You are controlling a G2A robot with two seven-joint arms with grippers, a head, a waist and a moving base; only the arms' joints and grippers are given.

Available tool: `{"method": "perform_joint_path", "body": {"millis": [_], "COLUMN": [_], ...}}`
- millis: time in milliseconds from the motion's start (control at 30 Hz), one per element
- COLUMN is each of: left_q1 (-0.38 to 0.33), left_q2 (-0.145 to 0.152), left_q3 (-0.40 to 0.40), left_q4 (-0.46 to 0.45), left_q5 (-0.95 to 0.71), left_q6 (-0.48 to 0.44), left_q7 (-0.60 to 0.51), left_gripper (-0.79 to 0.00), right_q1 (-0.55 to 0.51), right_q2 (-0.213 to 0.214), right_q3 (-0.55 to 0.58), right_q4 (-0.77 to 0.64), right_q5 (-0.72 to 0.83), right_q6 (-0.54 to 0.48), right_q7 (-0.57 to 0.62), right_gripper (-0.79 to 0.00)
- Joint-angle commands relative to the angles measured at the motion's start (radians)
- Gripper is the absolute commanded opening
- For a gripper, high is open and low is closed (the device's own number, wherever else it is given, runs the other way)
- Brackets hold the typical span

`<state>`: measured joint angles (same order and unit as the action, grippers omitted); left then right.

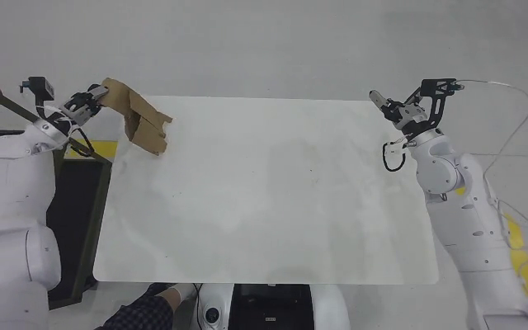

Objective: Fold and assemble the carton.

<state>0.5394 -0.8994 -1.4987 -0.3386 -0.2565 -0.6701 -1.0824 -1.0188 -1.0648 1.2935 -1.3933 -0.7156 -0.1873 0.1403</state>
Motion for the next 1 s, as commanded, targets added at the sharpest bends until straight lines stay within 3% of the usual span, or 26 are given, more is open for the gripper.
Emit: {"method": "perform_joint_path", "body": {"millis": [0, 267, 600, 967], "left_q1": [-0.008, -0.003, 0.038, 0.109], "left_q2": [-0.017, -0.075, -0.123, -0.138], "left_q3": [0.019, 0.122, 0.272, 0.377], "left_q4": [-0.023, -0.18, -0.377, -0.632], "left_q5": [-0.027, -0.105, -0.153, -0.235], "left_q6": [-0.003, 0.042, 0.05, 0.105], "left_q7": [-0.047, -0.109, -0.117, -0.173], "left_gripper": [-0.785, -0.785, -0.785, -0.785], "right_q1": [0.0, 0.0, 0.0, 0.0], "right_q2": [0.0, 0.0, 0.0, 0.0], "right_q3": [0.0, 0.0, 0.0, 0.0], "right_q4": [0.0, 0.0, 0.0, 0.0], "right_q5": [0.0, 0.0, 0.0, 0.0], "right_q6": [0.0, 0.0, 0.0, 0.0], "right_q7": [0.0, 0.0, 0.0, 0.0], "right_gripper": [0.0, 0.0, 0.0, 0.0]}}
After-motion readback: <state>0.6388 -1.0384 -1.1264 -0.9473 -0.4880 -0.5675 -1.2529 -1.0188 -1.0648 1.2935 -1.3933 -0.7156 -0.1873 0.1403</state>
